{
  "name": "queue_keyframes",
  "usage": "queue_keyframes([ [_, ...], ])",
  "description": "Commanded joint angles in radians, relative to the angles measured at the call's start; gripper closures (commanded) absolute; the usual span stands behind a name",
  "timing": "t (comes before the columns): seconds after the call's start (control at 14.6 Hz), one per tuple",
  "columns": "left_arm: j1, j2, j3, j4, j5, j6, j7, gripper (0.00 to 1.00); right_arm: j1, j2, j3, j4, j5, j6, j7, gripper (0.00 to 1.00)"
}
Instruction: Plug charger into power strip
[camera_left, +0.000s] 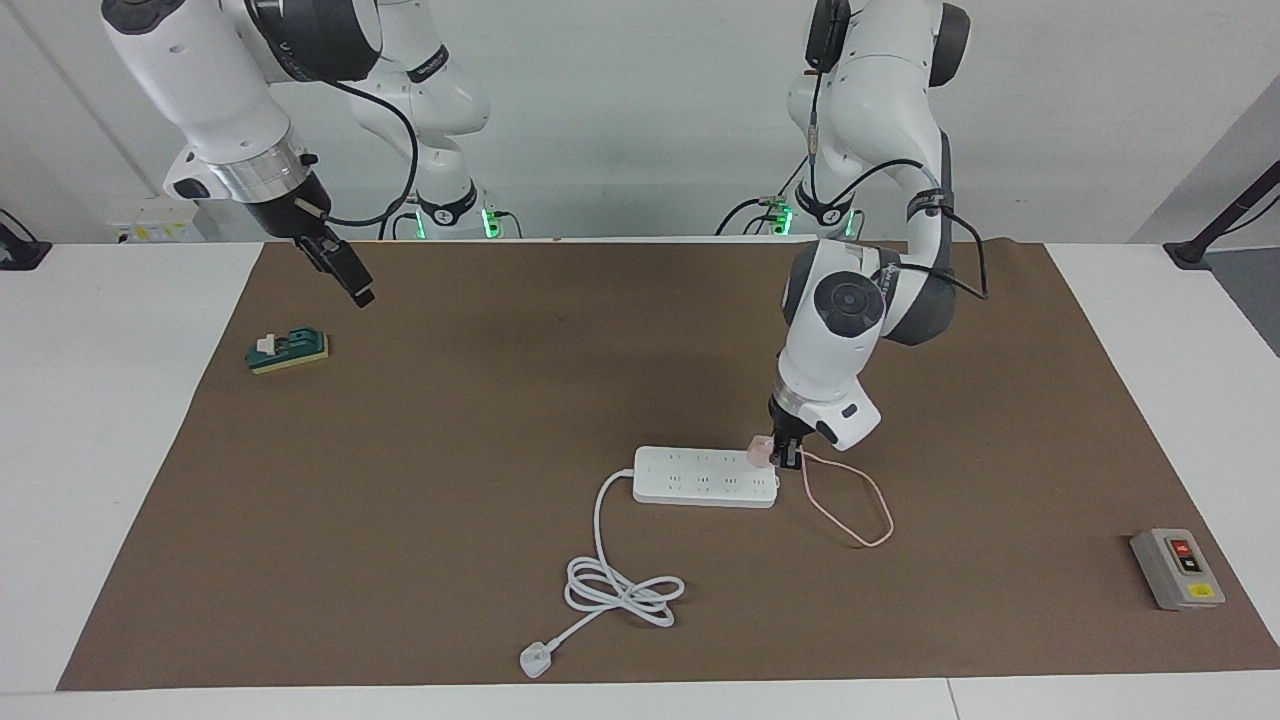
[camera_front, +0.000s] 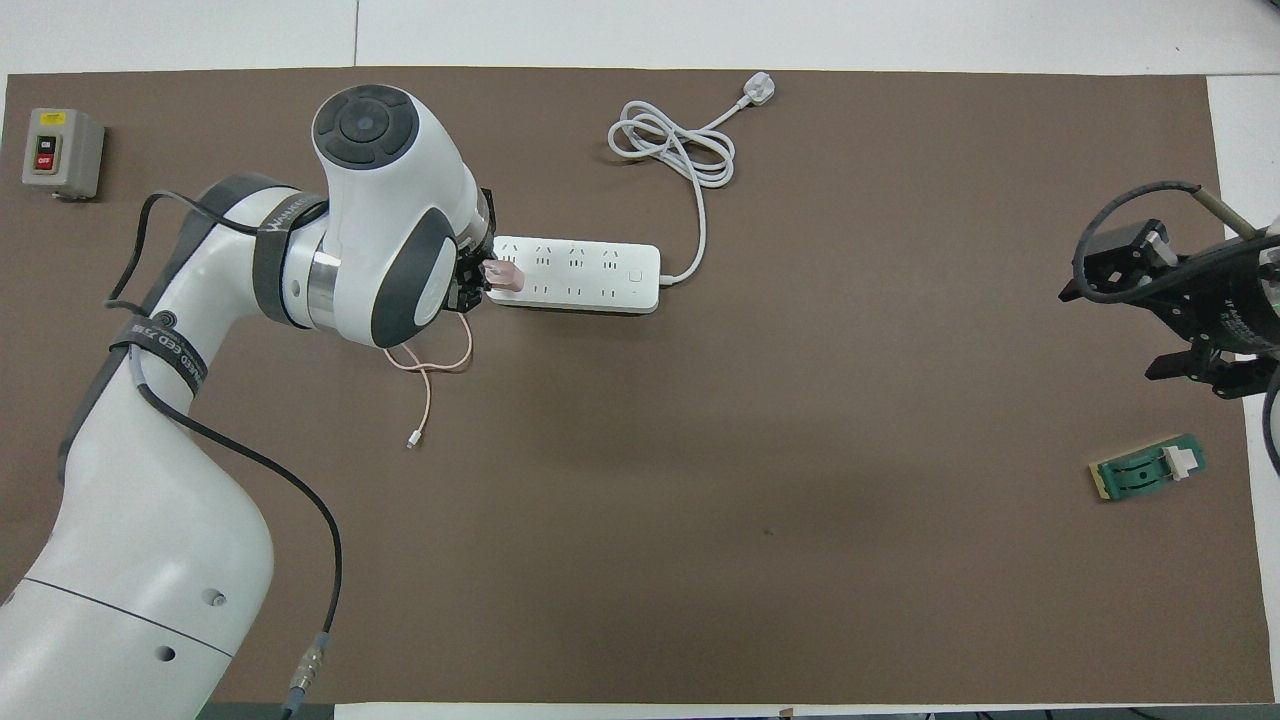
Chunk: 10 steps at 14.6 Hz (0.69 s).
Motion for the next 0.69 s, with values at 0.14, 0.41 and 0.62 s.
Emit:
queue_keyframes([
  [0.14,-0.018,0.014,0.011,0.047,0.052,-0.072,-0.039,1.00,-0.002,0.021,-0.006,0.028,-0.023,-0.015,-0.012,0.00],
  [0.41,-0.017,0.009,0.011,0.045,0.080,-0.080,-0.040,1.00,0.013,0.027,-0.005,0.030,-0.024,-0.008,-0.024,0.00],
  [0.62,-0.017,0.011,0.011,0.045,0.081,-0.080,-0.037,1.00,0.139,0.104,-0.124,0.105,-0.029,-0.051,-0.139,0.00],
])
